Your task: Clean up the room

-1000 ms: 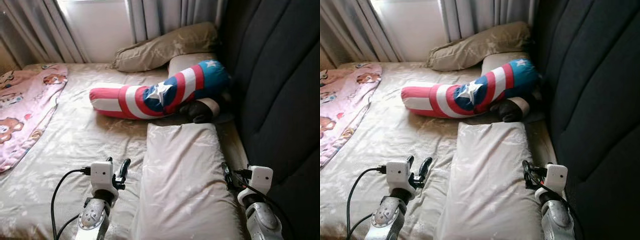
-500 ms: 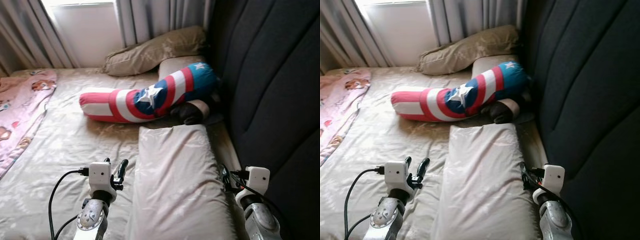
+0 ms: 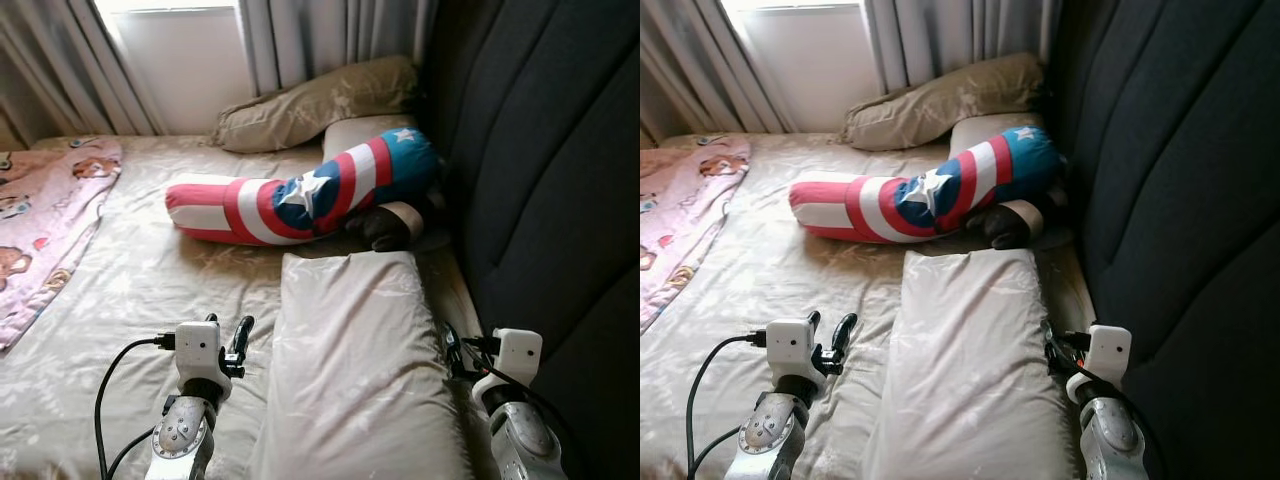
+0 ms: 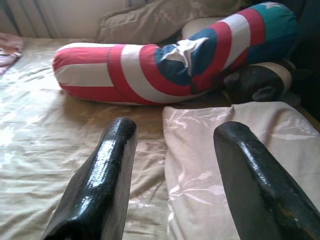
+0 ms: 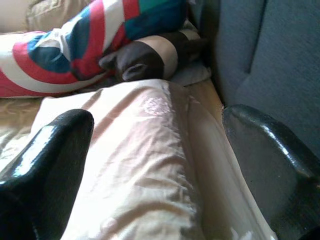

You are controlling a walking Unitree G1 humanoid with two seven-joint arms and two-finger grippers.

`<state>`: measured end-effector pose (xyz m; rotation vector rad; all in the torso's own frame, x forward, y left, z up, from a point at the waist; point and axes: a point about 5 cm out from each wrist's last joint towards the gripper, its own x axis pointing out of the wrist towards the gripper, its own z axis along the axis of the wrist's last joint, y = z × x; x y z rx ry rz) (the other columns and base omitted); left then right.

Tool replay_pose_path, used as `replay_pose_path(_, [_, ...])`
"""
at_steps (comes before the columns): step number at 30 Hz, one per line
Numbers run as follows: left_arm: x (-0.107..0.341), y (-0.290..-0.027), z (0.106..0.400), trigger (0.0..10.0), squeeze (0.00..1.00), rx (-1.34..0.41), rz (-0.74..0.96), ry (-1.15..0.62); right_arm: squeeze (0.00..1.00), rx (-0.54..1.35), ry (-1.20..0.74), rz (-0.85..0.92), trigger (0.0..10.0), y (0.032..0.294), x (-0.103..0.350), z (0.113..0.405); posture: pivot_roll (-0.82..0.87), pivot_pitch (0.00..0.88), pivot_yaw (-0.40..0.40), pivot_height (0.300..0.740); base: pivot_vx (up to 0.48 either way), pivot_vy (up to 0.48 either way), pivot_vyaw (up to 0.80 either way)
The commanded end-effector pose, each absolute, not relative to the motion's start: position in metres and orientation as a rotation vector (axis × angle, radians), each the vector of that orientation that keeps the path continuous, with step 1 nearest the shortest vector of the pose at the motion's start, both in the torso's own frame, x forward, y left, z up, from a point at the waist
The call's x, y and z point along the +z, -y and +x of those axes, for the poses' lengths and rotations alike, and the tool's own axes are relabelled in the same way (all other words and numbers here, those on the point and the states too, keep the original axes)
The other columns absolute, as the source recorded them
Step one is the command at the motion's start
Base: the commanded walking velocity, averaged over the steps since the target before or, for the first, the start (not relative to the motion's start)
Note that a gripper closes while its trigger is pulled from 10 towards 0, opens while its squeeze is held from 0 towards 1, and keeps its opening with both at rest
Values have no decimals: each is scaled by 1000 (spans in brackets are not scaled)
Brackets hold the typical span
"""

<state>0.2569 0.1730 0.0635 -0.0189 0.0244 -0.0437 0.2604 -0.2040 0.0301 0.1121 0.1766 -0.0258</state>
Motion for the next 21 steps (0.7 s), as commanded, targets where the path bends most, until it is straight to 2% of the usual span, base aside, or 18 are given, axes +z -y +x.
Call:
replay_pose_path(1, [70, -176, 258, 10000, 0, -30, -25, -1, 0, -24, -149, 112, 10000, 203, 36, 262, -43, 0, 45, 740, 0, 0, 0])
replay_pose_path(11, [71, -177, 258, 10000, 0, -21, -27, 2, 0, -25, -177, 85, 10000, 202, 32, 262, -42, 0, 45, 740, 0, 0, 0])
replay_pose_path(21, [70, -176, 257, 10000, 0, -21, -31, 1, 0, -19, -180, 69, 10000, 202, 31, 262, -45, 0, 44, 681, 0, 0, 0])
